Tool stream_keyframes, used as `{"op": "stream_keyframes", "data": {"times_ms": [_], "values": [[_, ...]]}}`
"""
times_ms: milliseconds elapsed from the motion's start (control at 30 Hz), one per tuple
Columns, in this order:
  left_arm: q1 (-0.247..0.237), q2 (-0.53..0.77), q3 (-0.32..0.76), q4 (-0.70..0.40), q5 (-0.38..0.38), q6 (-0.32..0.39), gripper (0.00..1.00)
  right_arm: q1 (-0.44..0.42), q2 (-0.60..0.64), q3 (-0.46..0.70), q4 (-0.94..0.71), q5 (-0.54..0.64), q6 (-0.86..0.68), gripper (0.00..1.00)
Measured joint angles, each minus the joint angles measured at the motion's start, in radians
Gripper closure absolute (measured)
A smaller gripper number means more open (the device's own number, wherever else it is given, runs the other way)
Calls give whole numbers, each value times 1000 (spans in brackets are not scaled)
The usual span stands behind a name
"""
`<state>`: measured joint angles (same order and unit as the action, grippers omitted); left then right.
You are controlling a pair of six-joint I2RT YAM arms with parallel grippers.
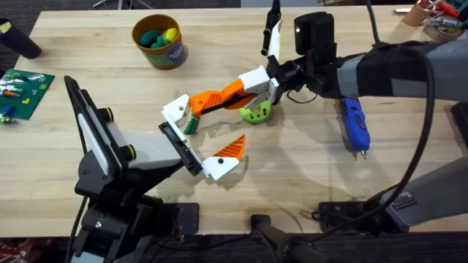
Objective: Pick up the gripper from the table and insert it into the empty holder that is missing its gripper. Then pick up a screw, insert it into the mounting hole, and use the screwdriver to tighten it. Finally, clean up the table by picking up the vegetable and placing it into the bucket.
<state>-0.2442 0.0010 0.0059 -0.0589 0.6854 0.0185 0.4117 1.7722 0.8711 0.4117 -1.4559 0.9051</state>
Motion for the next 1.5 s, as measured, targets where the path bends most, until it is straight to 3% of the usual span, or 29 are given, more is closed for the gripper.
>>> {"op": "stream_keyframes", "data": {"times_ms": [533, 800, 933, 1200, 1500], "values": [[2, 0, 0, 3, -5, 0, 15, -65, -1, 0, -80, 0, 1, 986], [2, 0, 0, 3, -5, 0, 15, -78, -112, -2, -446, -1, -183, 984], [2, 0, 0, 3, -5, 0, 15, -62, -142, -3, -533, -2, -300, 985], [2, 0, 0, 3, -5, 0, 15, 14, -142, -3, -415, -1, -384, 985], [2, 0, 0, 3, -5, 0, 15, 18, -98, -3, -363, -1, -369, 986]]}}
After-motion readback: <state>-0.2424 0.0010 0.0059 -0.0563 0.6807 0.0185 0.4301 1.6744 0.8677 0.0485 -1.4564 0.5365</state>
